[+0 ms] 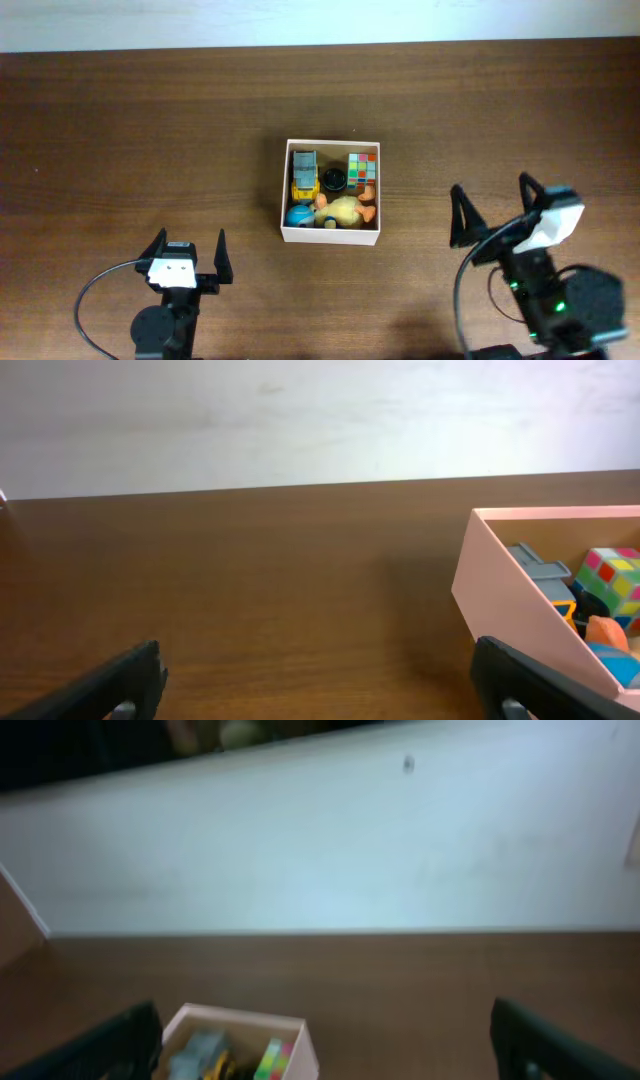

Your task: Pack container

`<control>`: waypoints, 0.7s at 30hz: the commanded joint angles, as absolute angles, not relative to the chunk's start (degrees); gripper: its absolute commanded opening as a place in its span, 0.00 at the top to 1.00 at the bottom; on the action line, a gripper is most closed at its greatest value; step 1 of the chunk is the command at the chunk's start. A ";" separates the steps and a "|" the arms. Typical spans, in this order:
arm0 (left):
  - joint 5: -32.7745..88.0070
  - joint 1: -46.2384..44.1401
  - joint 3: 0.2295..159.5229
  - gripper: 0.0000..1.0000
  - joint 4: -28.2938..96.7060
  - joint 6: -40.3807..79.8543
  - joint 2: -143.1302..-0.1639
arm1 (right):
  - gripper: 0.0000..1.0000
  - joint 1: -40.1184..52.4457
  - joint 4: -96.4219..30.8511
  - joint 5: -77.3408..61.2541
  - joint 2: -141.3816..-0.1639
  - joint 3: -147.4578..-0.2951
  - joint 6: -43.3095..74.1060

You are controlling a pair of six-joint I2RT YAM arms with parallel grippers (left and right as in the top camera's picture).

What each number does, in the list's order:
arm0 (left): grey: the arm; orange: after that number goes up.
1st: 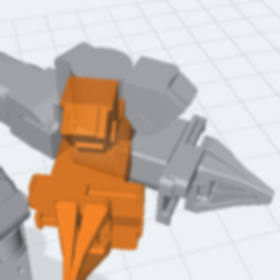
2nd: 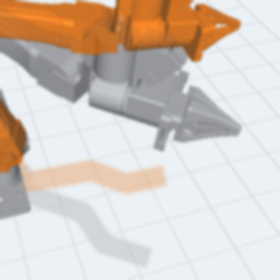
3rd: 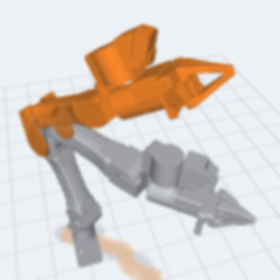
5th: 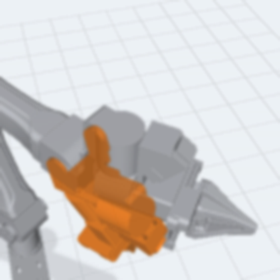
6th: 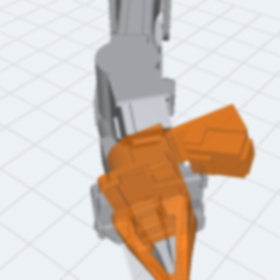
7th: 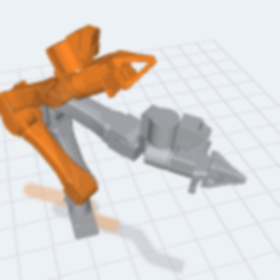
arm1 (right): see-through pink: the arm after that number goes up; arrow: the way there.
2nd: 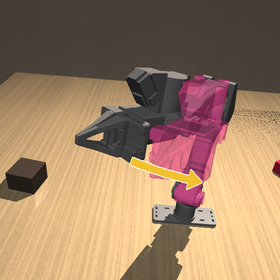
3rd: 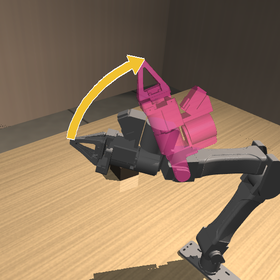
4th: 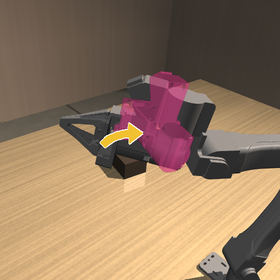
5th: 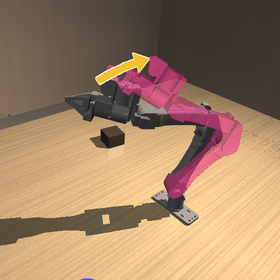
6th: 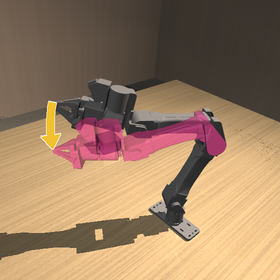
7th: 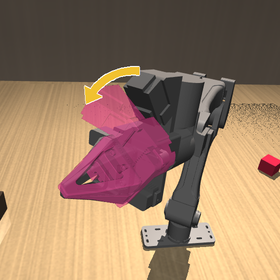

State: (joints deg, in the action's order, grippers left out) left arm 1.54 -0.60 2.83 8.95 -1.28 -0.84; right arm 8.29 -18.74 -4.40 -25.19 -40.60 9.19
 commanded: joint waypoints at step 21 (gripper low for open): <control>1.78 -0.32 2.44 0.01 8.78 -2.17 -0.30 | 0.01 7.97 -1.04 -10.79 -0.25 -3.42 8.14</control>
